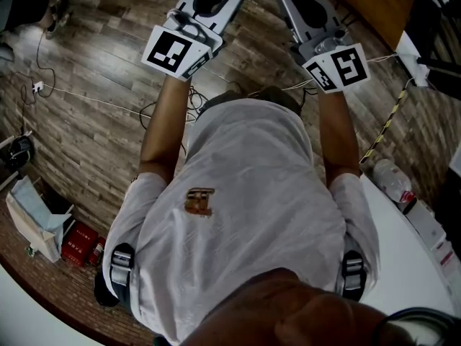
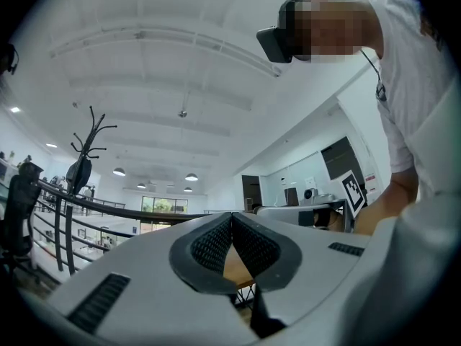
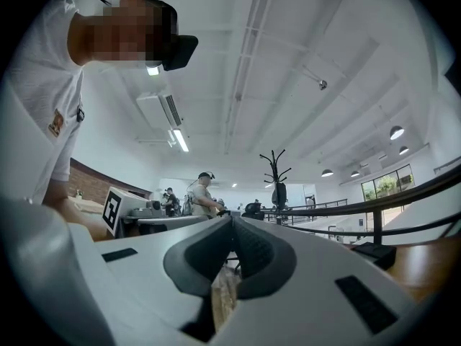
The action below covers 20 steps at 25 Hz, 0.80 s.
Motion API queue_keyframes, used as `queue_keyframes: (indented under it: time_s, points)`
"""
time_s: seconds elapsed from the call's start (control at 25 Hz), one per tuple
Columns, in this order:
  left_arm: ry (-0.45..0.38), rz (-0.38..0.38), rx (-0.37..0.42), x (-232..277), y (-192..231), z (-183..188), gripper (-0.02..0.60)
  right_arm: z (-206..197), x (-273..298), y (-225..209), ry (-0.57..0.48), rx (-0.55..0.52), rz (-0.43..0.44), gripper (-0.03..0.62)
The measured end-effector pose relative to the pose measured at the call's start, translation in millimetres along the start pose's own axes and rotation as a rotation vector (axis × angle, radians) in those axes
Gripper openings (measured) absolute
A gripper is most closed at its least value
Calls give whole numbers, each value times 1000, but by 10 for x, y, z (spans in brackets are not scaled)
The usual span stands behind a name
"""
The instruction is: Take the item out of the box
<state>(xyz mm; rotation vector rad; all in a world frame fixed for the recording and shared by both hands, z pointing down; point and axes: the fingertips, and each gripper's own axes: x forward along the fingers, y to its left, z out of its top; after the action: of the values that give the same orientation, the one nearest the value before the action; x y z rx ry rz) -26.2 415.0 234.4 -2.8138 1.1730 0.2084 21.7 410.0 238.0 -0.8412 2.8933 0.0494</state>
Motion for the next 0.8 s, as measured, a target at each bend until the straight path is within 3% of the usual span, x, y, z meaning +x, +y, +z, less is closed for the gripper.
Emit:
queue_keyframes:
  time_s: [0.4, 0.8]
  points:
    - [-8, -14, -9, -151, 251, -28, 20, -82, 169, 54, 14, -7, -34, 32]
    - [-18, -5, -16, 174, 534, -145, 20, -176, 350, -363, 29, -13, -23, 32]
